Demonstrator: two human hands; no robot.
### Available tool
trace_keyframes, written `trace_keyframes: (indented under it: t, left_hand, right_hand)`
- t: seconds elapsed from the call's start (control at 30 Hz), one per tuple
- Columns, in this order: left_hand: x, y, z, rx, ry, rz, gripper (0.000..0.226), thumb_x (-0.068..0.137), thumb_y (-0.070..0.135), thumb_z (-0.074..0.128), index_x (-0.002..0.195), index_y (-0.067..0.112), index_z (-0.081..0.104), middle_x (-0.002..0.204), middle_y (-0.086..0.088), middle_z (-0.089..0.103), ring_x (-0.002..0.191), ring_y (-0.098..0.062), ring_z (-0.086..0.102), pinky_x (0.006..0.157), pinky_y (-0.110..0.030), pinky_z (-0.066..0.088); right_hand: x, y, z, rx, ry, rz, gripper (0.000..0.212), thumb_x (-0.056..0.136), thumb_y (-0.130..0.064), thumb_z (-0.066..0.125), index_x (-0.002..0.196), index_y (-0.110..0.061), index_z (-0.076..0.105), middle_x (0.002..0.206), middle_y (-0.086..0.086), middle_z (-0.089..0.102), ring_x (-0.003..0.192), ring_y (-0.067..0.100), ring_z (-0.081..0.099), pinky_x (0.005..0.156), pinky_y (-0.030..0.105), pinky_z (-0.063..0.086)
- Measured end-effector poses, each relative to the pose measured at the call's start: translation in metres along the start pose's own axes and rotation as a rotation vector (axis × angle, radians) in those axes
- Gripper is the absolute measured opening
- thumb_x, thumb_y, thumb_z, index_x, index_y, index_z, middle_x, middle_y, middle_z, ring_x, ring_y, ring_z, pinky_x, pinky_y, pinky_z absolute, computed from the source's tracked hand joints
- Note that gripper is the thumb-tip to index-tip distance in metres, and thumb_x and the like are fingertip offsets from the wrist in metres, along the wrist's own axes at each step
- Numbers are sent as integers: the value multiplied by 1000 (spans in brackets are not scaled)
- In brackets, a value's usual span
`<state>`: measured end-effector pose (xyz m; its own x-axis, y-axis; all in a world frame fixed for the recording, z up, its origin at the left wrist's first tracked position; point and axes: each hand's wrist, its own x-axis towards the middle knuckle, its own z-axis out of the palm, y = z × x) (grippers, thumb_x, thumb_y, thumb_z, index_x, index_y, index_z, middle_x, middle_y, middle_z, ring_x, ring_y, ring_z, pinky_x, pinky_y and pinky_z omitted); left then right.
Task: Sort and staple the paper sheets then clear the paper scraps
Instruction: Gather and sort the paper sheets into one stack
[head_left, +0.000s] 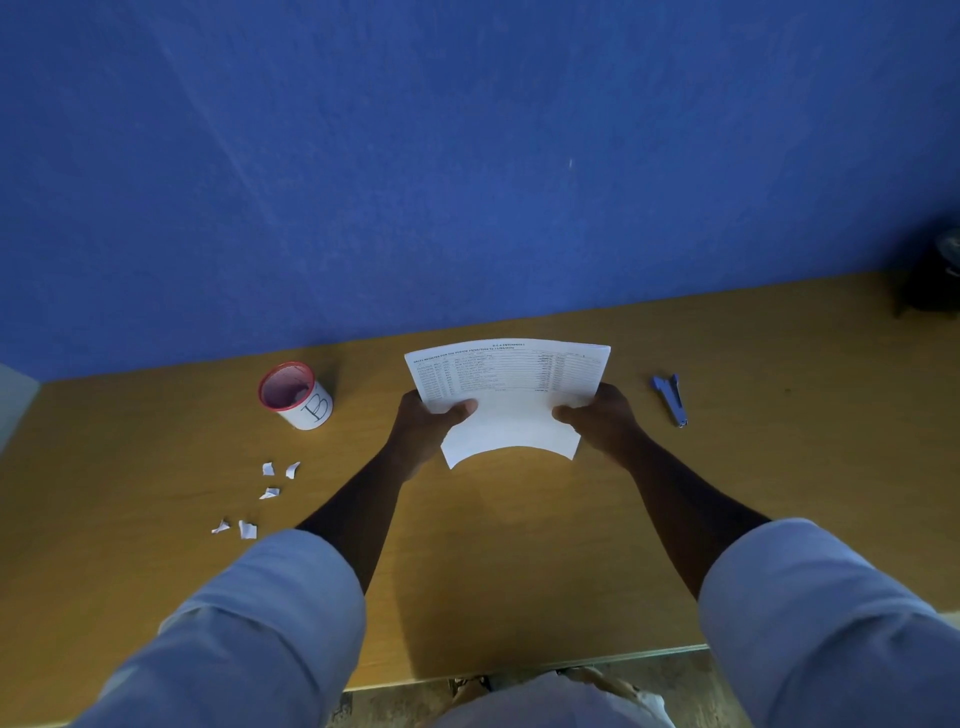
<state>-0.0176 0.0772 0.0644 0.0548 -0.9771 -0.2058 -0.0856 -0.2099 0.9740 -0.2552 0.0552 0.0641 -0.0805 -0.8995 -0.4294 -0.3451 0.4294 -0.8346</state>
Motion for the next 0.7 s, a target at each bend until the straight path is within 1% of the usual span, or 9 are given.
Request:
trace_keyframes:
  t: [0.07, 0.17, 0.23, 0.3, 0.33, 0.43, 0.57, 0.7]
  left_hand:
    - [1, -1, 0, 9, 1, 0, 38, 83, 6, 77, 111, 26, 62, 109, 13, 67, 96, 1, 64, 68, -13, 54]
    - [0, -2, -1, 8, 2, -3, 36, 83, 6, 76, 109, 27, 63, 107, 14, 67, 93, 3, 65, 68, -13, 55]
    - [0, -2, -1, 13, -1, 0, 36, 83, 6, 76, 108, 28, 63, 107, 13, 67, 94, 2, 65, 69, -15, 55]
    - [0, 0, -1, 16, 2, 2, 36, 84, 6, 75, 107, 29, 61, 106, 15, 66, 93, 2, 65, 67, -14, 55]
    - [1, 0, -1, 18, 5, 5, 36, 84, 6, 75, 107, 30, 61, 106, 15, 66, 93, 1, 64, 67, -14, 55]
    - [3, 3, -1, 32, 14, 16, 35, 85, 8, 75, 111, 27, 60, 108, 13, 65, 95, -2, 63, 67, -13, 54]
    - [7, 4, -3, 37, 4, 11, 34, 85, 10, 75, 114, 22, 63, 107, 13, 67, 94, -3, 65, 68, -13, 55]
    - [11, 2, -4, 59, -5, -4, 36, 84, 15, 77, 117, 17, 66, 110, 6, 70, 97, -11, 68, 69, -16, 56]
  right_hand:
    - [0, 1, 0, -4, -5, -4, 45, 82, -3, 73, 125, -7, 59, 128, 10, 61, 108, 25, 59, 79, 28, 48]
    - [0, 1, -1, -4, -5, -10, 46, 82, -3, 73, 125, -6, 59, 129, 10, 61, 114, 28, 59, 83, 30, 50]
    - [0, 2, -1, -1, -2, -9, 44, 81, -3, 74, 122, -7, 59, 128, 10, 62, 115, 30, 59, 90, 35, 52]
    - [1, 2, -2, -11, -6, -12, 40, 81, -6, 74, 118, -8, 61, 125, 9, 63, 112, 29, 60, 93, 39, 53]
    - [1, 3, -2, -19, -12, -20, 38, 81, -7, 74, 117, -8, 62, 123, 9, 64, 109, 28, 61, 92, 39, 54]
    - [1, 3, -4, -28, -31, -42, 37, 80, -10, 75, 116, -7, 65, 118, 8, 67, 100, 24, 64, 83, 33, 54]
    - [2, 3, -8, -10, -60, -30, 43, 77, -11, 79, 118, -9, 65, 119, 6, 67, 104, 24, 64, 87, 36, 53]
    - [0, 2, -11, -24, -90, -20, 48, 76, -12, 80, 120, -8, 63, 119, 3, 65, 106, 25, 62, 83, 32, 51]
